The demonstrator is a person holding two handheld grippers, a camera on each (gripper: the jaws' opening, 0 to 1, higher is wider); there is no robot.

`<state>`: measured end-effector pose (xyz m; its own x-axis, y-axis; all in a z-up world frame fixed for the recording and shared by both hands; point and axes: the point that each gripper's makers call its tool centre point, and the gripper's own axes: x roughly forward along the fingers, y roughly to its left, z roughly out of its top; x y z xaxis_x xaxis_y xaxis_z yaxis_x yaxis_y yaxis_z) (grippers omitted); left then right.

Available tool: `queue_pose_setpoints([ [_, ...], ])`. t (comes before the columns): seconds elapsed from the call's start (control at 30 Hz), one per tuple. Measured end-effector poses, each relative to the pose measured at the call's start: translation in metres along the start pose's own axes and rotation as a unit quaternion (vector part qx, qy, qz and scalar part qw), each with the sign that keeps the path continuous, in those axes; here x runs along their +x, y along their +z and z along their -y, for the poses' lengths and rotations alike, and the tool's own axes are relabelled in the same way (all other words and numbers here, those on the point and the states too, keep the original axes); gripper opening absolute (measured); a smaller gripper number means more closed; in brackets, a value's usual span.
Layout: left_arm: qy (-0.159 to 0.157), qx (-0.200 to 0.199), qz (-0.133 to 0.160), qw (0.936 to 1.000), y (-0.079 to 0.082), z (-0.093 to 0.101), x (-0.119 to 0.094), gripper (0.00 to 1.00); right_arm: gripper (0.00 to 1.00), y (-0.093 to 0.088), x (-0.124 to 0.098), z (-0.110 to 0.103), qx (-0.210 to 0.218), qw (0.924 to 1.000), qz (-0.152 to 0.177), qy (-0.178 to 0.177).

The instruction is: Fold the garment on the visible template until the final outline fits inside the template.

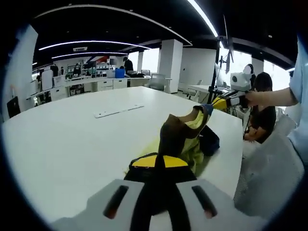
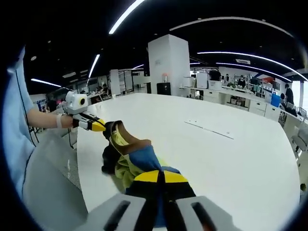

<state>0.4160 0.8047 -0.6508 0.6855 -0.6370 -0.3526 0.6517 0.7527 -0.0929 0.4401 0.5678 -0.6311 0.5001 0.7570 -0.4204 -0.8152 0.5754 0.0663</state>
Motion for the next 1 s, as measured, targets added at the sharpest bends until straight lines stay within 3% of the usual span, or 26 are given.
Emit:
queue_pose_setpoints([
  [0.37, -0.006, 0.013, 0.026, 0.9996, 0.046, -0.012, -0.005, 0.00, 0.00, 0.045, -0.006, 0.008, -0.013, 0.9988, 0.044, -0.012],
  [0.57, -0.002, 0.024, 0.044, 0.9987, 0.077, -0.019, -0.008, 0.00, 0.00, 0.084, -0.014, 0.016, -0.008, 0.9960, 0.089, -0.010],
  [1.0, 0.010, 0.044, 0.067, 0.9967, 0.119, -0.033, -0.009, 0.00, 0.00, 0.130, -0.026, 0.021, -0.036, 0.9908, 0.130, -0.010],
])
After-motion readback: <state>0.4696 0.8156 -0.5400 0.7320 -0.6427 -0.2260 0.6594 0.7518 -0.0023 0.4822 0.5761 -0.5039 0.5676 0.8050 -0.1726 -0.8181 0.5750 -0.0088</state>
